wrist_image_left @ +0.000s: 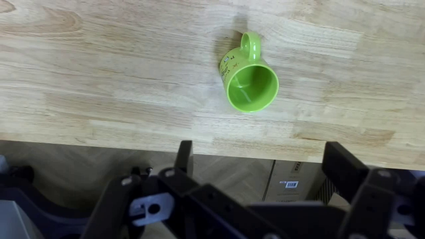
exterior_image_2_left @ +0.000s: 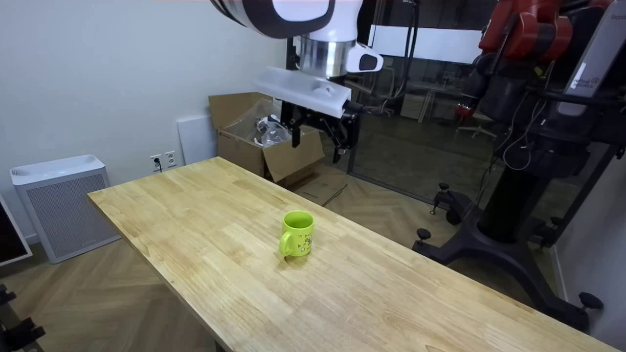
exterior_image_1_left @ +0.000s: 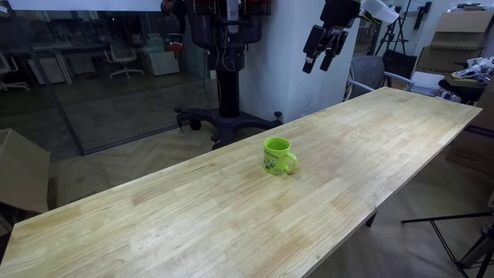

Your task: Move the cup to the left

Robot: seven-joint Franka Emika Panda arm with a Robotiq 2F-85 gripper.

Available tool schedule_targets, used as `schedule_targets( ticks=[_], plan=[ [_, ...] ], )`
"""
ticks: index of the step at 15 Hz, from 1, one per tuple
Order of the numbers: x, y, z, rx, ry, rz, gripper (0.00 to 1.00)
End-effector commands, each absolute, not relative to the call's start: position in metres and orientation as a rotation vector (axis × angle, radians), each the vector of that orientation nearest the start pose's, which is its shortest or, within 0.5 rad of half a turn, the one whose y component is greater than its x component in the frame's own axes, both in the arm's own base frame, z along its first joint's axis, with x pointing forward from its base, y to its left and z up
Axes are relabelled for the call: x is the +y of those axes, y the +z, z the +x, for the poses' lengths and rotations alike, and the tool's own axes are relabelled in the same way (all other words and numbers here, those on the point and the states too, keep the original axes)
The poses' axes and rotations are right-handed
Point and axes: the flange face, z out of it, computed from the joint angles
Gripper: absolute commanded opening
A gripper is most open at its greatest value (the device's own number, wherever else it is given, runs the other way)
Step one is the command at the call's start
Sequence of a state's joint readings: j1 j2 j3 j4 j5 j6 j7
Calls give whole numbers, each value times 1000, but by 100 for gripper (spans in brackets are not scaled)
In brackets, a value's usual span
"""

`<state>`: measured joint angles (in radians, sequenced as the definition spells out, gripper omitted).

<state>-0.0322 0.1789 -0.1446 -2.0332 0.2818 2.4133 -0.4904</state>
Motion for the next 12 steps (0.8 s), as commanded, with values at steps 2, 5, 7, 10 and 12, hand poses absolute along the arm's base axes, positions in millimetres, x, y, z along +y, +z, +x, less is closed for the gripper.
schedule_targets(
  ticks=[2, 5, 7, 10, 12],
  plan=[
    [-96, 371, 614, -217, -294, -3095, 100],
    [-72, 351, 639, -336, -178, -3123, 100],
    [-53, 337, 654, -407, -130, -3105, 100],
    [-21, 314, 674, -466, -110, -3050, 100],
    [-2, 298, 686, -519, -111, -3022, 100]
  ],
)
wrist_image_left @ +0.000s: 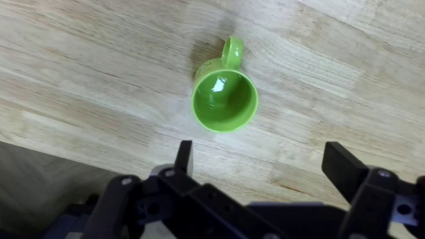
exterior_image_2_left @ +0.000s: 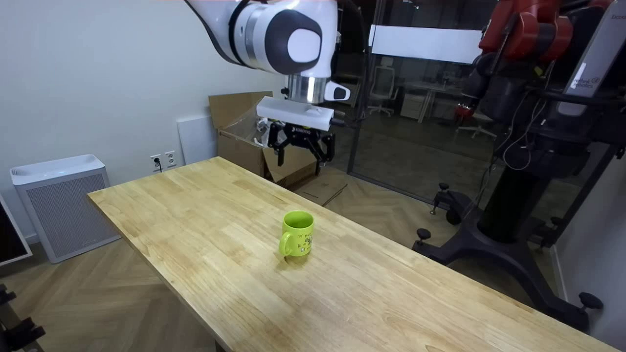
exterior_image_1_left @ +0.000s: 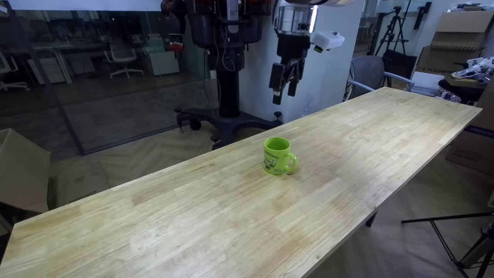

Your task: Move the cup to the left

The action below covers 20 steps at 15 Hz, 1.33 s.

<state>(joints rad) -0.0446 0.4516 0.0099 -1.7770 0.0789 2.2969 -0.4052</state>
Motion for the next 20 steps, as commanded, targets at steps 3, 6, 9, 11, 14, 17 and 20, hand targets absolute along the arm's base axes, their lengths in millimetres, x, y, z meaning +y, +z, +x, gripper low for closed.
schedule_targets(
  ticks=[3, 6, 9, 11, 14, 17, 20],
  plan=[
    [24, 274, 695, -545, -101, -3011, 100],
    [25, 267, 687, -561, -110, -3007, 100],
    [25, 261, 688, -547, -128, -3020, 100],
    [31, 260, 686, -564, -104, -3061, 100],
    [39, 246, 679, -592, -85, -3081, 100],
    [45, 226, 674, -604, -56, -3085, 100],
    [45, 206, 668, -592, -45, -3073, 100]
  ],
)
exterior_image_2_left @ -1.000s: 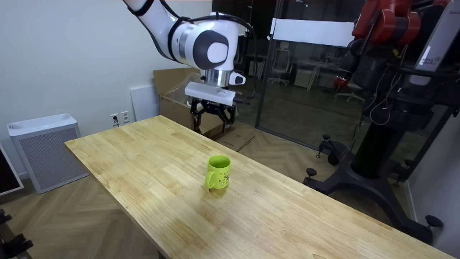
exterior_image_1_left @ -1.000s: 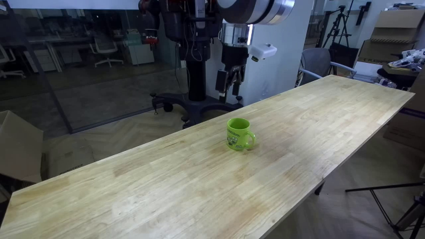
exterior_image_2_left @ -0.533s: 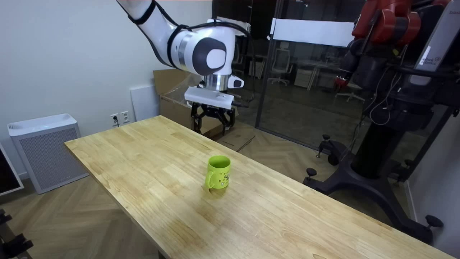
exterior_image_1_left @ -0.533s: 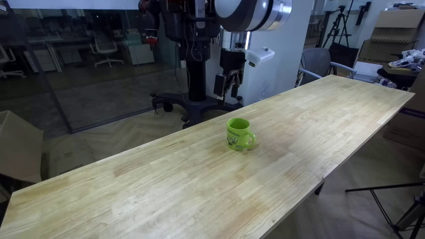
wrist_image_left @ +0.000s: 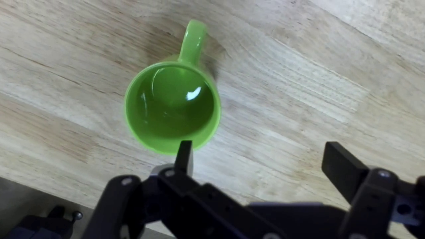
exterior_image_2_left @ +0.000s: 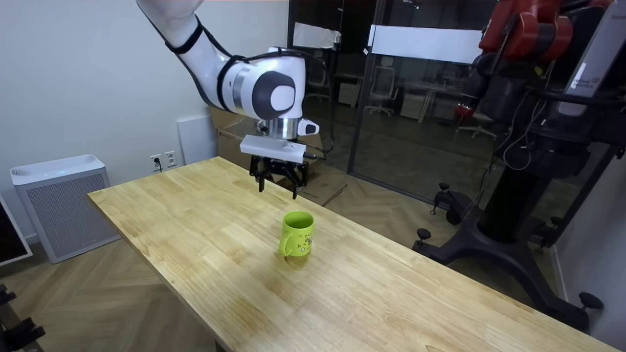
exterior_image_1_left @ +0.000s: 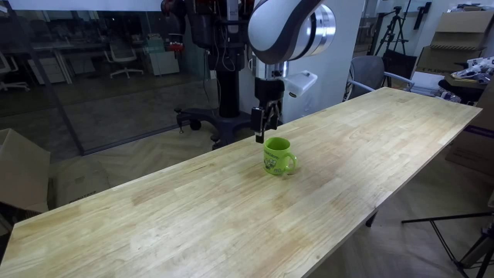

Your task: Move the cup to the left

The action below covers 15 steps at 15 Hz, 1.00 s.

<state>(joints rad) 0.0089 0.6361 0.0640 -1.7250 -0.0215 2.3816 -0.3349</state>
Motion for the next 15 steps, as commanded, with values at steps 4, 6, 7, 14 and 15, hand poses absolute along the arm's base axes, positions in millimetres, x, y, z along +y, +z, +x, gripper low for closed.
schedule_targets(
  ticks=[4, 6, 7, 14, 15],
  plan=[
    [34, 185, 661, -580, -73, -3068, 100],
    [29, 175, 660, -588, -77, -3065, 100],
    [26, 170, 660, -592, -72, -3062, 100],
    [12, 147, 659, -575, -38, -3043, 67],
    [10, 146, 658, -576, -37, -3044, 60]
  ],
)
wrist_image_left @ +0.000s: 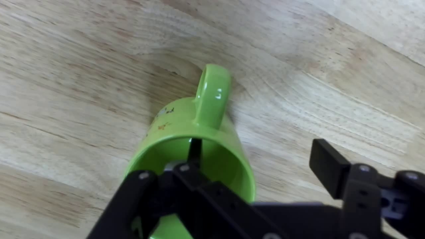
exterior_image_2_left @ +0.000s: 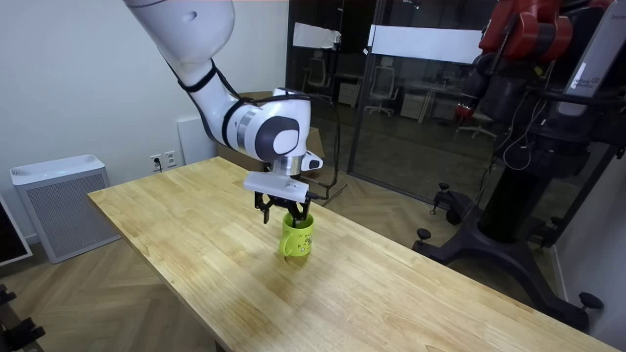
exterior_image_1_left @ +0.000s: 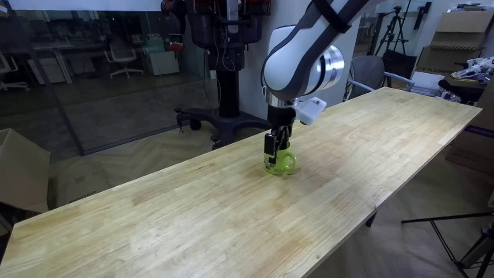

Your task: Move the cup to the left

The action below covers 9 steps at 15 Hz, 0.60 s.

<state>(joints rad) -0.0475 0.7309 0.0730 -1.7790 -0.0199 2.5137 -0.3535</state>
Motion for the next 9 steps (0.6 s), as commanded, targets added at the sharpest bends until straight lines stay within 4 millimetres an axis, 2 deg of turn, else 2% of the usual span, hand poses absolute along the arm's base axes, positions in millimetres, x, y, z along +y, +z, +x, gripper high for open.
schedule_targets(
  ticks=[1, 9],
  plan=[
    [9, 145, 658, -576, -37, -3044, 51],
    [11, 147, 658, -692, -38, -3034, 0]
  ],
)
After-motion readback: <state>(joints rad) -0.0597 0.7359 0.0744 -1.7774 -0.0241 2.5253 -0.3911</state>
